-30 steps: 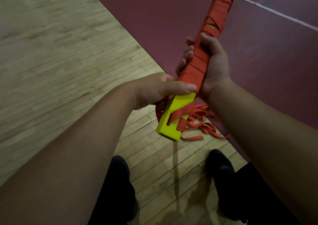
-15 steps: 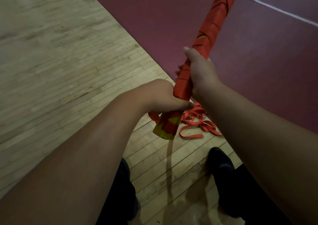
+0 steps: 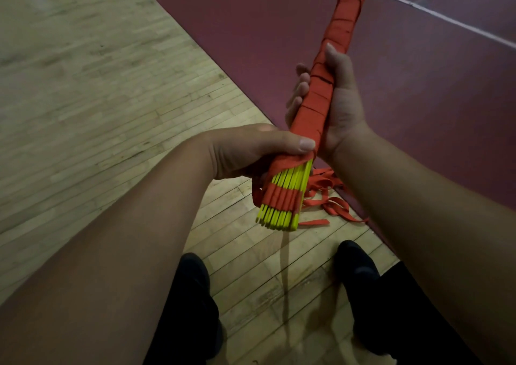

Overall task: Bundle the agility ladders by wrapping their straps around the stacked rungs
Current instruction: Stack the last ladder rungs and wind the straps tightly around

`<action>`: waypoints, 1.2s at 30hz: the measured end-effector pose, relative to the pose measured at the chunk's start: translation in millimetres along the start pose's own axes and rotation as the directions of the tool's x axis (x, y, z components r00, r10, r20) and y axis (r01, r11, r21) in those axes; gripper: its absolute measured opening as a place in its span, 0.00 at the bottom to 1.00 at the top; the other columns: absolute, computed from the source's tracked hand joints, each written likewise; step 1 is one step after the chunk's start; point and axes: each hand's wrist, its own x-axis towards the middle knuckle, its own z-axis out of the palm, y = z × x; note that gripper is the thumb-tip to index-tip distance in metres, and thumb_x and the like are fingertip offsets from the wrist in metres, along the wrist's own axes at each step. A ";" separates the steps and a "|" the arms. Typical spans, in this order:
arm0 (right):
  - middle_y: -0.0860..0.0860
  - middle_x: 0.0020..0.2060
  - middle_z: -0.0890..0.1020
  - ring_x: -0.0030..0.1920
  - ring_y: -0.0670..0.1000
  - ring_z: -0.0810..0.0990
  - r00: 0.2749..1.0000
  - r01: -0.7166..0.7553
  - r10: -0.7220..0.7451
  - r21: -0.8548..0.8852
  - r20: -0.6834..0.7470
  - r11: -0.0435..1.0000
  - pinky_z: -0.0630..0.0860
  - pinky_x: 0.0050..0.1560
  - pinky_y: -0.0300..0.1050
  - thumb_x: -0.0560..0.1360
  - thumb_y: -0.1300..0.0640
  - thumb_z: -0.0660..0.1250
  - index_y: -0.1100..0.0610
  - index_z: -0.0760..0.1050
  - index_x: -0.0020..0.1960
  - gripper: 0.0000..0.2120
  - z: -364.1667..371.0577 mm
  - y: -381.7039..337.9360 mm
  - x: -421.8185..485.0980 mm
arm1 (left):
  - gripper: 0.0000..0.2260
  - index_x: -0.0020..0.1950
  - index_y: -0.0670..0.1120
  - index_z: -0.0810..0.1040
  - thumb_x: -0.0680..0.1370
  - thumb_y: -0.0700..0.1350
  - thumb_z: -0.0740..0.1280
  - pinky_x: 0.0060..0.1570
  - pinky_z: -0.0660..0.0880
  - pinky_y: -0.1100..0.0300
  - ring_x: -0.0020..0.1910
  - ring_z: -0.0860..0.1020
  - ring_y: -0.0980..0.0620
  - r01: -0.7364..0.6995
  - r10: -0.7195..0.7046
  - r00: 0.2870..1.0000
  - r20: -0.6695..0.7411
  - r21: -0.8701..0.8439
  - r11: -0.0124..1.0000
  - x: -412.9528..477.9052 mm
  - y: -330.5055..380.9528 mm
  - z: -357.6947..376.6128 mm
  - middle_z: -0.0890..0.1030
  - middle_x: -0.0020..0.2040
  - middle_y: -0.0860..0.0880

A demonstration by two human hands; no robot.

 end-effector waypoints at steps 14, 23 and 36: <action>0.56 0.37 0.86 0.36 0.52 0.86 0.930 0.012 -0.178 -0.459 -0.321 0.889 0.85 0.38 0.50 0.76 0.42 0.78 0.60 0.77 0.65 0.28 -7.7 9.6 10.2 | 0.17 0.49 0.50 0.85 0.82 0.63 0.69 0.29 0.75 0.59 0.32 0.79 0.50 0.174 -0.108 0.980 -0.168 0.452 0.875 -4.8 -3.6 -17.8 0.84 0.38 0.46; 0.60 0.40 0.86 0.35 0.56 0.87 0.894 0.044 -0.298 -0.597 -0.334 0.801 0.88 0.41 0.56 0.77 0.46 0.78 0.56 0.74 0.59 0.20 -4.7 9.3 8.6 | 0.13 0.63 0.58 0.83 0.80 0.52 0.77 0.49 0.81 0.59 0.49 0.83 0.60 0.198 -0.081 0.976 -0.201 0.678 0.708 -7.4 -12.7 -29.3 0.85 0.51 0.60; 0.62 0.41 0.88 0.35 0.55 0.89 0.874 -0.118 -0.208 -0.607 -0.439 0.786 0.86 0.35 0.51 0.76 0.44 0.79 0.62 0.77 0.59 0.25 -8.9 -2.3 14.1 | 0.18 0.54 0.60 0.84 0.82 0.36 0.65 0.46 0.82 0.50 0.46 0.82 0.49 0.531 0.331 0.472 -0.817 0.563 0.633 -14.5 -23.4 -69.9 0.83 0.51 0.55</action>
